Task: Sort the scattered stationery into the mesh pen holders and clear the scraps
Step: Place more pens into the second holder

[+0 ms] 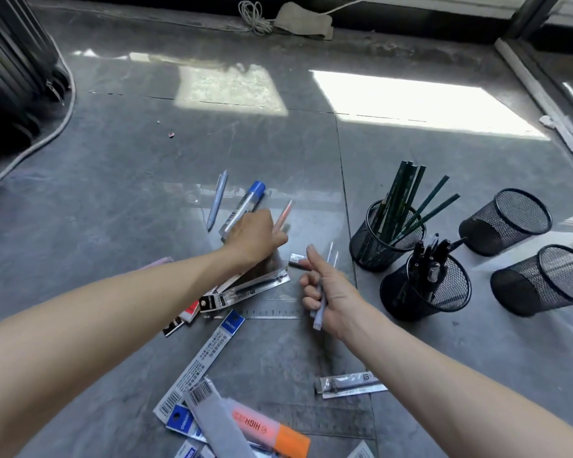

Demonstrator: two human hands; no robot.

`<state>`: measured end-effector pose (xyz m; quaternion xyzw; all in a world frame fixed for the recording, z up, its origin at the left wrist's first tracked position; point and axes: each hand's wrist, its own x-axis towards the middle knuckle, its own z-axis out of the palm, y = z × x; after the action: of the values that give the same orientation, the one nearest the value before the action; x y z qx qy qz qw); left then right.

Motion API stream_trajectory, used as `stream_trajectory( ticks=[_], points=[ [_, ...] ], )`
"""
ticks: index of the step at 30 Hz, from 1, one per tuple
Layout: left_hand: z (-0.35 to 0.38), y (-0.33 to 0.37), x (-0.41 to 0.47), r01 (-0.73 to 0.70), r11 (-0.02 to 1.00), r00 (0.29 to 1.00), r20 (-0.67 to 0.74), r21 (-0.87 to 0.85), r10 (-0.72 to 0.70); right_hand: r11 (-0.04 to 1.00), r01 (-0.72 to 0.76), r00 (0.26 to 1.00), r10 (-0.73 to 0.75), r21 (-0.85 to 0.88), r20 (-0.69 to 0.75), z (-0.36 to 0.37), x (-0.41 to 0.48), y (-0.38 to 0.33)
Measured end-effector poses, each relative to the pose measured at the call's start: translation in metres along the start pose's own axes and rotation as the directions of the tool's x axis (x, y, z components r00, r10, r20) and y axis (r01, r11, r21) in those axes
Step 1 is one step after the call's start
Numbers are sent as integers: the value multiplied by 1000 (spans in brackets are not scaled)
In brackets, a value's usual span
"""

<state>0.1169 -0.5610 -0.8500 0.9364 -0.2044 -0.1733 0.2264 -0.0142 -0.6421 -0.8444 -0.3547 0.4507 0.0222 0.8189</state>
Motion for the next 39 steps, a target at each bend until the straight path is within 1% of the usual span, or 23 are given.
stream_trajectory(
  ticks=[2,3,6,9,11,13,14,15,16,18,20,24,26,29,30,31,32,33,34,35,36,37,39],
  points=[
    [-2,7,-12,43,919,982,185,-392,33,998,59,998,-58,11,-34,3,1,-5],
    [-2,11,-19,101,855,950,303,-509,69,997,73,996,-73,10,-43,4,3,-7],
    [-7,20,-35,160,814,830,523,-558,195,997,75,996,-73,27,-59,10,11,-14],
    [-13,21,-40,171,784,791,557,-596,251,996,33,998,-29,81,-57,15,18,-16],
    [-21,18,-32,150,781,861,469,-606,198,997,67,995,-65,27,-79,15,23,-17],
    [-28,7,-13,70,849,981,191,-523,37,995,95,993,-96,-21,-73,12,25,-17],
    [-31,0,0,44,913,999,-5,-405,-51,996,89,993,-91,-27,-72,10,24,-17],
    [-34,-10,12,72,963,977,-174,-261,-120,996,79,994,-81,-31,-68,9,23,-16],
    [-36,-19,22,131,981,947,-274,-145,-167,997,66,996,-69,-40,-62,7,20,-15],
    [-36,-38,37,233,973,927,-303,0,-222,996,42,998,-46,-81,-48,3,16,-14],
    [-34,-51,43,295,952,934,-235,77,-270,993,19,999,-24,-120,-35,-3,12,-13],
    [-33,-59,50,343,936,931,-160,79,-328,978,20,998,-31,-208,-50,-13,2,-13],
    [-39,-55,47,321,942,944,-114,97,-310,978,3,998,-16,-208,-63,-17,-4,-16],
    [-46,-50,30,280,954,954,-143,110,-263,982,-77,997,76,-174,-12,-20,-16,-21],
    [-49,-49,23,235,963,959,-190,133,-208,980,-109,993,113,-164,16,-20,-20,-22],
    [-51,-48,16,140,975,961,-260,171,-92,979,-136,989,143,-151,40,-20,-24,-22],
    [-53,-49,10,-22,974,936,-337,227,99,978,-153,985,163,-139,64,-19,-28,-23],
    [-55,-50,3,-237,918,858,-375,319,352,978,-163,981,175,-133,85,-17,-32,-23],
    [-59,-51,-7,-438,795,721,-364,420,590,976,-170,977,185,-137,104,-14,-35,-23],
    [-60,-51,-15,-597,633,570,-296,493,767,973,-180,972,198,-144,124,-11,-38,-22],
    [-59,-50,-26,-705,478,444,-199,524,874,970,-188,966,212,-156,151,-7,-40,-20],
    [-56,-49,-39,-773,359,355,-113,523,928,966,-198,955,229,-167,190,-3,-42,-17],
    [-51,-44,-63,-846,206,240,7,491,971,962,-224,923,261,-155,282,6,-43,-9]
  ],
)
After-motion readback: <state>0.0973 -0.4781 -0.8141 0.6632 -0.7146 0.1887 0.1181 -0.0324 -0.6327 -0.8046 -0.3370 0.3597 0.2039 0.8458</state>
